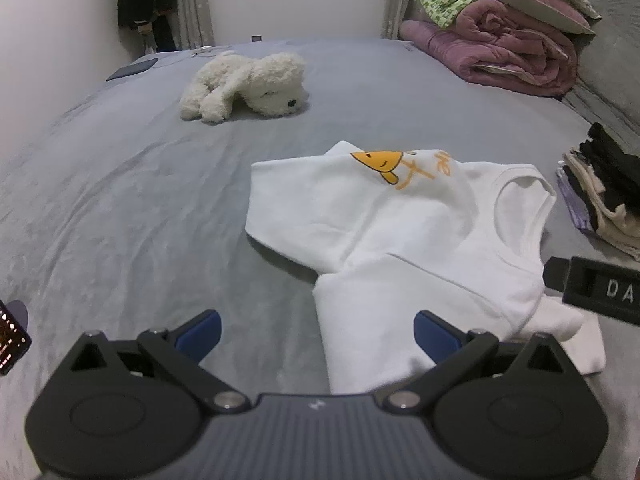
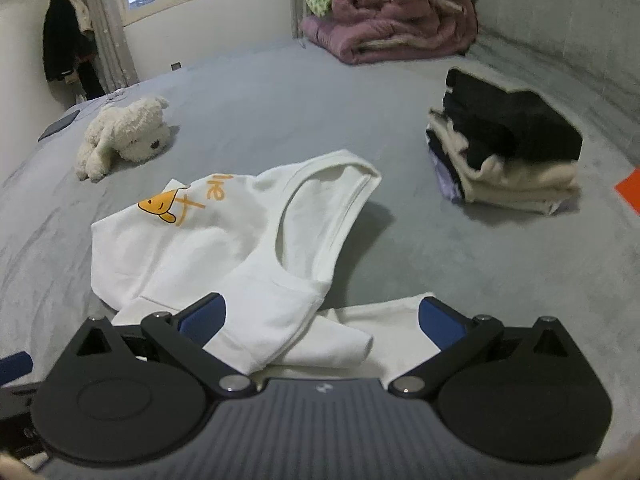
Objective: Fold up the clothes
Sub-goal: 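Move both tools toward the white sweatshirt lying on the bed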
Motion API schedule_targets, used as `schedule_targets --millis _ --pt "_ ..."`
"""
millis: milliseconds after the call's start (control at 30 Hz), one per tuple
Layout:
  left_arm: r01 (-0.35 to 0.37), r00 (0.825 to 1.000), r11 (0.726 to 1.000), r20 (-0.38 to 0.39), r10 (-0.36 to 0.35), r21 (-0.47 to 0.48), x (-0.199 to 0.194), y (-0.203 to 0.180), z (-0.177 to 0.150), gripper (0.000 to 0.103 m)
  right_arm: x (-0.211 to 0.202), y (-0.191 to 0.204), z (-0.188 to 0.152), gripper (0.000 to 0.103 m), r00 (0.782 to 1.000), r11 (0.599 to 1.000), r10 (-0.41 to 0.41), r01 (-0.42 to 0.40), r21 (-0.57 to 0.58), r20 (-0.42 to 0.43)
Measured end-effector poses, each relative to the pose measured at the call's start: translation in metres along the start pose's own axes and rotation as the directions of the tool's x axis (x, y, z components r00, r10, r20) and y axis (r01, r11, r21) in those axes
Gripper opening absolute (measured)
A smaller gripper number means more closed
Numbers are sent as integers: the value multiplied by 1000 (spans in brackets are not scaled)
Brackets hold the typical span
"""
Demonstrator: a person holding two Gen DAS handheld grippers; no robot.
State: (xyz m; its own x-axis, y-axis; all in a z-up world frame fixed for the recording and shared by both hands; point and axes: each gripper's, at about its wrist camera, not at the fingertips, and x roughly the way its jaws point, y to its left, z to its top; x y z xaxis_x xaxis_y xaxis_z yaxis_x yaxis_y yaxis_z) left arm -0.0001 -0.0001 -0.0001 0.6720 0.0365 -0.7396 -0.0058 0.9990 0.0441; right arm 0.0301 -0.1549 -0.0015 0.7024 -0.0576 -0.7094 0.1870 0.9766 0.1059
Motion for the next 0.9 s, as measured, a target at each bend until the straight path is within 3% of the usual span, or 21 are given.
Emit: schedule_targets --millis 333,600,900 --pt "-25 998 1000 55 25 -4 -6 -4 -9 103 -21 0 -6 103 995 998 45 -40 -57 92" --pt "-38 999 999 15 39 -12 -6 -1 -14 103 -31 -3 -21 103 978 997 51 -37 -69 203" --pt "-42 999 999 -29 41 -16 -1 -2 -12 103 -23 -5 -20 103 991 998 26 -17 -68 132"
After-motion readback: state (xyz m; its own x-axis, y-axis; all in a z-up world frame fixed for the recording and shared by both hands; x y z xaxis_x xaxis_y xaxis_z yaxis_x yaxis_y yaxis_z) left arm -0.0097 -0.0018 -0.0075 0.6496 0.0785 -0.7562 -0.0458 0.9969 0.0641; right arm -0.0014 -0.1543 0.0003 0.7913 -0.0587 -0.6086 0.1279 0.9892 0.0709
